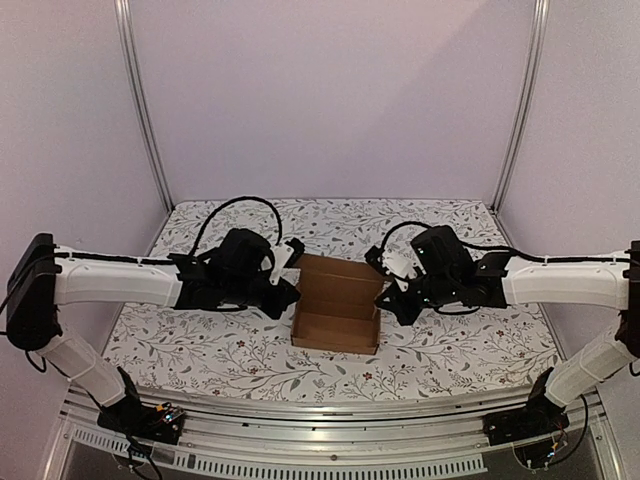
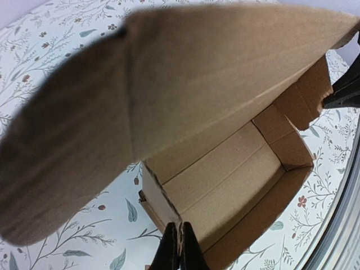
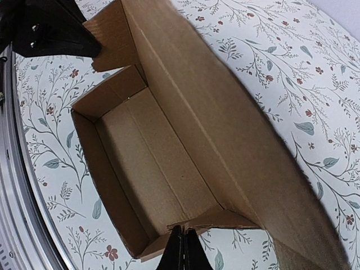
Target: Fold the paper box
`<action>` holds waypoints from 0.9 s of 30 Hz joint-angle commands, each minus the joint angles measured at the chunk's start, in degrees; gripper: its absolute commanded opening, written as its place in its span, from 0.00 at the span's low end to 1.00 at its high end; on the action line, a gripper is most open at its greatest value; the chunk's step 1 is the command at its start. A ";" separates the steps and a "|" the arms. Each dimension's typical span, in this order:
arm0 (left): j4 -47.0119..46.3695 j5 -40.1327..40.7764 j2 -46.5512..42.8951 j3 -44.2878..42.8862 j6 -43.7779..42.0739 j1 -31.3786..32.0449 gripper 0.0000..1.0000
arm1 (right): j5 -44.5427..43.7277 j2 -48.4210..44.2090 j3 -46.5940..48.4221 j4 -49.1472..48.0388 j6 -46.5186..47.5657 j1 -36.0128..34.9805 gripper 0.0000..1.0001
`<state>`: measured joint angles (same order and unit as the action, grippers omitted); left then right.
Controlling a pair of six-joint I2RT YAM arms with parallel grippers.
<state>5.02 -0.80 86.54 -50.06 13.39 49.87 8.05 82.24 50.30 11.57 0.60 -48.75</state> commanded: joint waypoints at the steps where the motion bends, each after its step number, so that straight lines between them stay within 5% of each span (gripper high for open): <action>1: -1.07 0.62 2.22 -2.48 2.38 3.30 0.00 | -3.69 1.34 0.28 -1.34 -3.32 -1.21 0.00; 15: -1.38 5.39 1.04 2.86 6.92 6.08 0.00 | -7.77 0.58 -2.85 -0.40 -5.78 -2.51 0.00; 27: 1.07 6.39 3.78 -3.49 9.79 6.64 0.00 | -13.09 -2.05 -3.48 3.08 -5.20 -4.50 0.00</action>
<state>5.02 6.26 88.66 -50.22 21.58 55.27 -3.38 81.71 48.01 11.66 -4.67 -52.16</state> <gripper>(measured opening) 0.008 0.003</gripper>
